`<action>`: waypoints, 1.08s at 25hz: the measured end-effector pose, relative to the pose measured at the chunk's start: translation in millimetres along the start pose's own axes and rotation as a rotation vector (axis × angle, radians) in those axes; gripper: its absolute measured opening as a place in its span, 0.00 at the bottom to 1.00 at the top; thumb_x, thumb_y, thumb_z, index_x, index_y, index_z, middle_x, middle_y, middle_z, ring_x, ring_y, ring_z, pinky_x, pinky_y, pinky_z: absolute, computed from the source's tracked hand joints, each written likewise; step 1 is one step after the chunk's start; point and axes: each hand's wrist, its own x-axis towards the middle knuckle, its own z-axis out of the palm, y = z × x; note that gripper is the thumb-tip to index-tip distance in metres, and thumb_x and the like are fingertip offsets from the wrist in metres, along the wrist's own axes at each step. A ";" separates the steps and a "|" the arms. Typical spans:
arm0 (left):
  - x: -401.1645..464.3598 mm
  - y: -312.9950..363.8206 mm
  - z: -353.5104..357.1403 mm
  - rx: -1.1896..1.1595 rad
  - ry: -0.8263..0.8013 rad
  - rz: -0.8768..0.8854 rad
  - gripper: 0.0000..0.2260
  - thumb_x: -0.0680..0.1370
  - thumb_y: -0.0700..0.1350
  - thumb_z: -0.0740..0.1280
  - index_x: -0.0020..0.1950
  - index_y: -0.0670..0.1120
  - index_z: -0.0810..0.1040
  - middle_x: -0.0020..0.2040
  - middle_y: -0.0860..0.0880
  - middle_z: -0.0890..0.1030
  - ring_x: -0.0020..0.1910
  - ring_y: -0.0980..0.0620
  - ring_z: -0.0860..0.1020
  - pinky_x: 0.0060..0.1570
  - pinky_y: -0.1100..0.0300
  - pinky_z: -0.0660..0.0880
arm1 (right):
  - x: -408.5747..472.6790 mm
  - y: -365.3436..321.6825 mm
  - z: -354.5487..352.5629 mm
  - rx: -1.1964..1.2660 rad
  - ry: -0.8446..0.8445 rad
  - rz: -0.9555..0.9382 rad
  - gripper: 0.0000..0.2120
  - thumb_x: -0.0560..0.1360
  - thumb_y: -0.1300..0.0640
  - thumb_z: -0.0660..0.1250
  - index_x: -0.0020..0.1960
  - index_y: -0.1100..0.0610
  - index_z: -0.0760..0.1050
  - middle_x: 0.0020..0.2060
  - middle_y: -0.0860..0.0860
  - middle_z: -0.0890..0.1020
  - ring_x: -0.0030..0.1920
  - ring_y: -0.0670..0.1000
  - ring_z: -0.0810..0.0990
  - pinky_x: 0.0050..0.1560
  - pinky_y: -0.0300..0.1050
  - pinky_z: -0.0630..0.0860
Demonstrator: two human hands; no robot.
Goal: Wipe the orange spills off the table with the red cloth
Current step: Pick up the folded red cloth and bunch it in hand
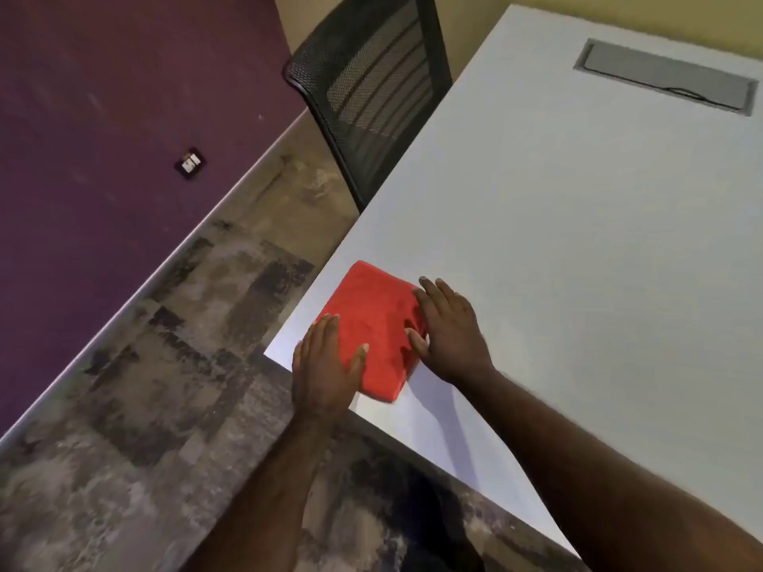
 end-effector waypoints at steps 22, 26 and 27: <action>43.3 -39.7 16.1 -0.035 -0.032 -0.398 0.18 0.76 0.56 0.70 0.58 0.44 0.77 0.59 0.44 0.77 0.60 0.43 0.75 0.61 0.42 0.72 | 73.8 -14.1 41.8 0.157 -0.252 0.212 0.21 0.76 0.48 0.67 0.63 0.58 0.68 0.55 0.56 0.77 0.54 0.57 0.76 0.52 0.52 0.73; 44.2 -26.5 5.0 -0.351 0.045 -0.365 0.11 0.76 0.50 0.71 0.50 0.46 0.73 0.45 0.45 0.83 0.45 0.42 0.81 0.48 0.49 0.79 | 59.0 -9.1 28.3 0.274 -0.194 0.280 0.18 0.75 0.50 0.67 0.60 0.58 0.71 0.54 0.54 0.78 0.53 0.57 0.77 0.46 0.47 0.68; 44.7 -20.1 1.8 -0.405 0.066 -0.344 0.11 0.76 0.50 0.72 0.49 0.46 0.73 0.44 0.46 0.83 0.43 0.43 0.81 0.44 0.52 0.78 | 52.7 -6.5 22.9 0.307 -0.163 0.294 0.18 0.74 0.50 0.68 0.59 0.58 0.72 0.53 0.54 0.79 0.53 0.57 0.77 0.46 0.46 0.68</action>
